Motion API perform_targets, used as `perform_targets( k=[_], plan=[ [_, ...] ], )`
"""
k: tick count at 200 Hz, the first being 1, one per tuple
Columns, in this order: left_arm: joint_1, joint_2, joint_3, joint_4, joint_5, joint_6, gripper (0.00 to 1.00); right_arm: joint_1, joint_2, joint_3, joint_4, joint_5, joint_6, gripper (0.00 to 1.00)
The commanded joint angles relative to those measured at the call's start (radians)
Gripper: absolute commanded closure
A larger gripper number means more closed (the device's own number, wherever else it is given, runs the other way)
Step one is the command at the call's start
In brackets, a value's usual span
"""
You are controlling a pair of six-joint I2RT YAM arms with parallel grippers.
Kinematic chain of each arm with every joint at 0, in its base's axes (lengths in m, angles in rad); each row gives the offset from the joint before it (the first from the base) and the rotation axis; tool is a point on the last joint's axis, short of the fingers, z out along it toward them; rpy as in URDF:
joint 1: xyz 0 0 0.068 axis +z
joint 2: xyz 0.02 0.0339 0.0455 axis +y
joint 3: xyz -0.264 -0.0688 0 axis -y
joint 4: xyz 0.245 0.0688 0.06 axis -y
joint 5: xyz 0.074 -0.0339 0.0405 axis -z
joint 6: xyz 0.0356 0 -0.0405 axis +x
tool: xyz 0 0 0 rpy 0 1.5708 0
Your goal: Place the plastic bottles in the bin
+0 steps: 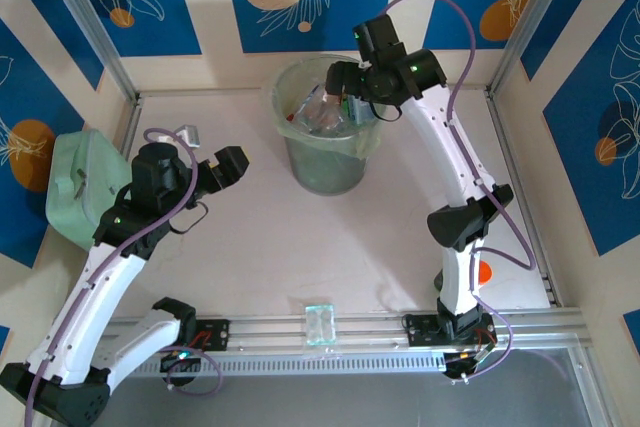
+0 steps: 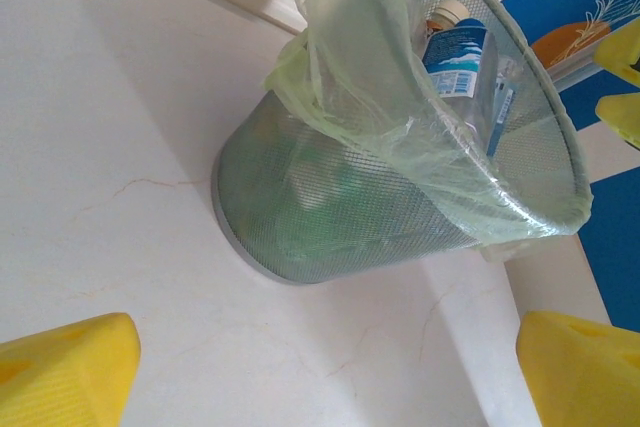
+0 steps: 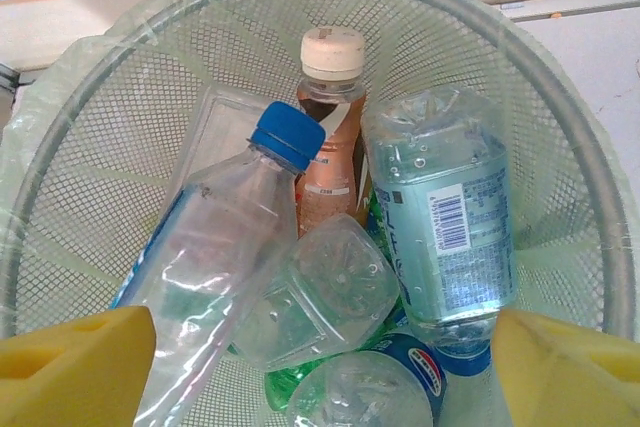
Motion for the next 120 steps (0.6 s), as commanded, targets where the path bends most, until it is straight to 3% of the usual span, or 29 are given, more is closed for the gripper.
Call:
perform_targets(
  k=[1,24,47,79,95,109,120],
  plan=[
    [0.006,-0.011,-0.004,-0.013,-0.042,0.029,0.04,0.036,-0.086,-0.016,0.002,0.035,-0.015,0.13],
    [0.006,-0.026,0.002,-0.038,-0.117,0.066,0.01,0.068,-0.195,-0.13,0.053,0.069,-0.017,0.12],
    [0.007,-0.048,-0.005,-0.044,-0.255,0.134,0.0,0.087,-0.368,-0.354,0.153,0.109,-0.01,0.09],
    [0.006,-0.038,-0.099,0.055,-0.473,0.282,0.0,0.097,-0.677,-0.854,0.389,0.191,-0.006,0.02],
    [0.007,-0.003,-0.191,0.096,-0.624,0.232,0.0,0.081,-0.829,-1.126,0.516,0.217,0.028,0.01],
    [0.007,0.003,-0.313,0.249,-0.701,0.316,0.0,0.061,-0.961,-1.382,0.601,0.312,0.132,0.01],
    [0.007,0.002,-0.411,0.389,-0.767,0.383,0.0,0.045,-1.072,-1.568,0.719,0.368,0.112,0.01]
  ],
)
